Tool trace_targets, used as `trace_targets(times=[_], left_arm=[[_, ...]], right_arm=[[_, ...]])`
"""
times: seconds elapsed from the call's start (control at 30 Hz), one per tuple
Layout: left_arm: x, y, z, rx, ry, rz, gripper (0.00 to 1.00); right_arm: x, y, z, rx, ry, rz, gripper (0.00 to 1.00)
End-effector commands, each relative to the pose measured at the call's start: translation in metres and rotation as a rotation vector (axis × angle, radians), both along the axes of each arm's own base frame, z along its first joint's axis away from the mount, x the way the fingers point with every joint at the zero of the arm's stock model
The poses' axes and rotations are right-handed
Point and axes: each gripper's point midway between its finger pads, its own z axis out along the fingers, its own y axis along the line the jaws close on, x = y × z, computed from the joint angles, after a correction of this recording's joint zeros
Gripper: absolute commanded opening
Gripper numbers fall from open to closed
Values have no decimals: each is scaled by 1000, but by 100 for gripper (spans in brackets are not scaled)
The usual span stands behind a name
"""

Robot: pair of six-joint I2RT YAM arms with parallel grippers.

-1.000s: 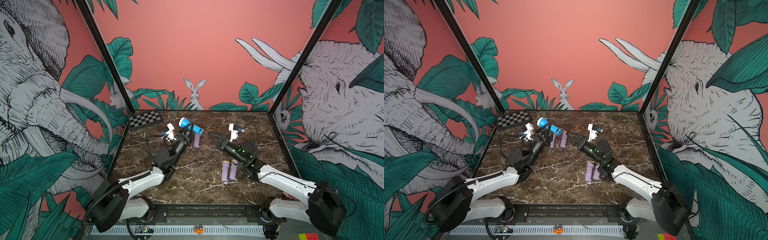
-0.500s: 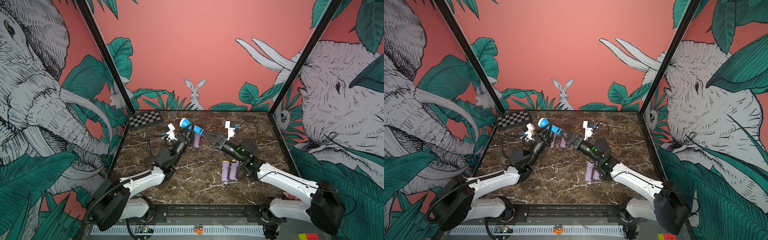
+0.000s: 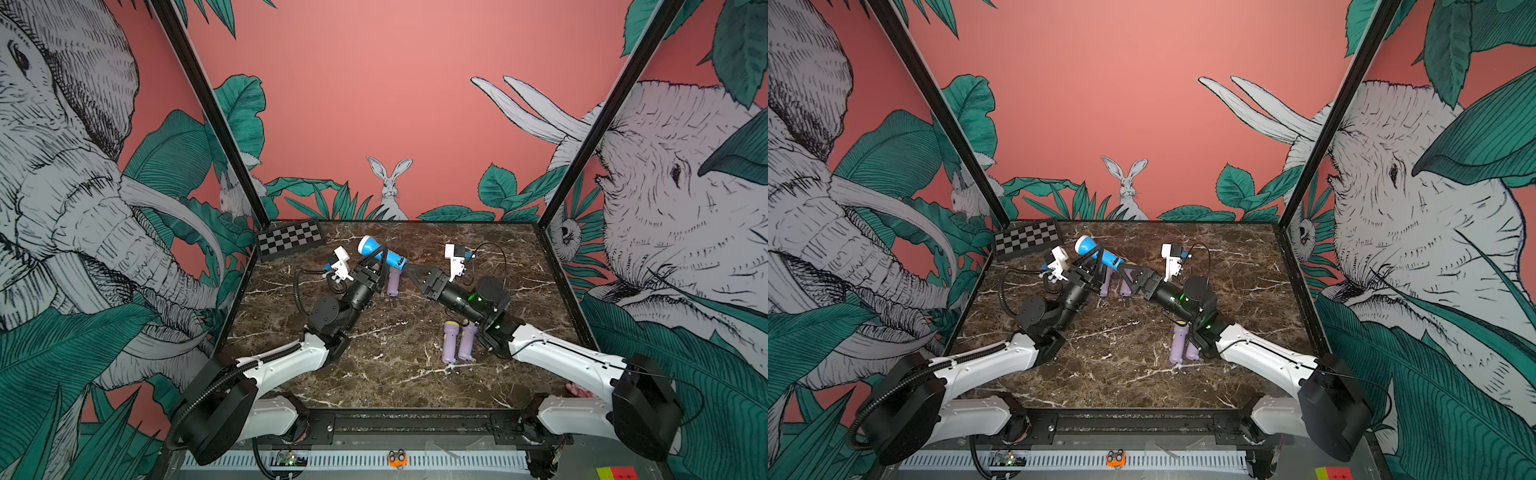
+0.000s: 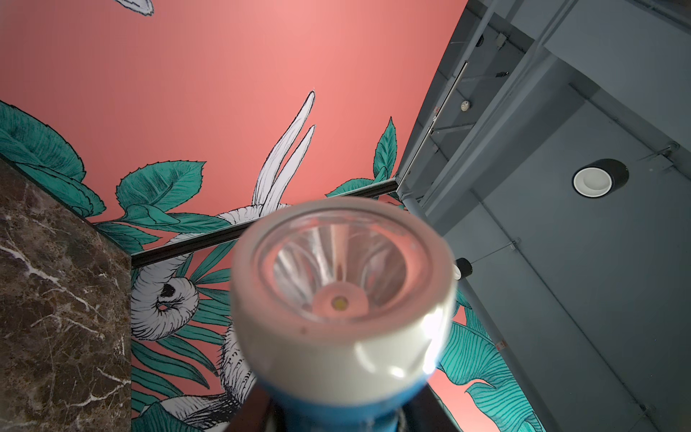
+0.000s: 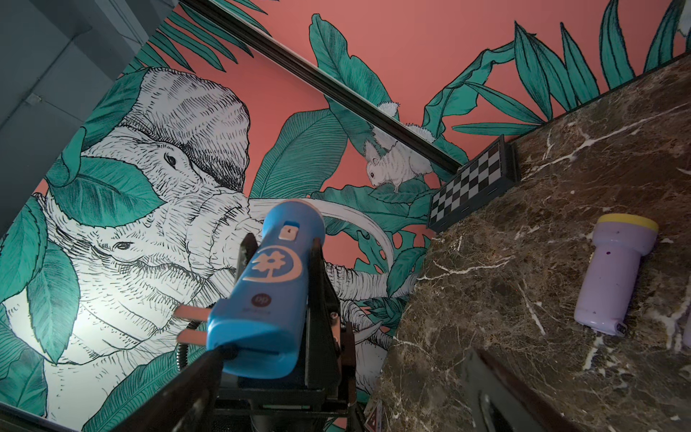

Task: Close the plug at the bottom of the flashlight
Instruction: Close the plug of the flashlight.

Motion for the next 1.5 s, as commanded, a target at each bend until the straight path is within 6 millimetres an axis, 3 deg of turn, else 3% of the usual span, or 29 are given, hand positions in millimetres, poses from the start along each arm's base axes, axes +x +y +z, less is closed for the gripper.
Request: trace_targets(times=[0.0,0.47,0.63,0.87,1.07,1.47], left_arm=[[-11,4,22,-47,-56,-23,0],[-12,4,21,-43,-61,-29,0],[-12,3,18,-37,-56,-30,0],[-12,4,21,-43,-63,-27,0],[-12,3,17,-38,-53,-31,0],[-11,4,16,-33,-46,-23,0]], right_arm=[[1,-2,16,40,-36,-16,99],[7,-5,13,53,21,-43,99],[4,-7,26,52,-3,-40,99],[7,-3,12,78,34,-26,99],[2,-6,29,78,6,-23,99],[-1,-9,29,79,7,-25,99]])
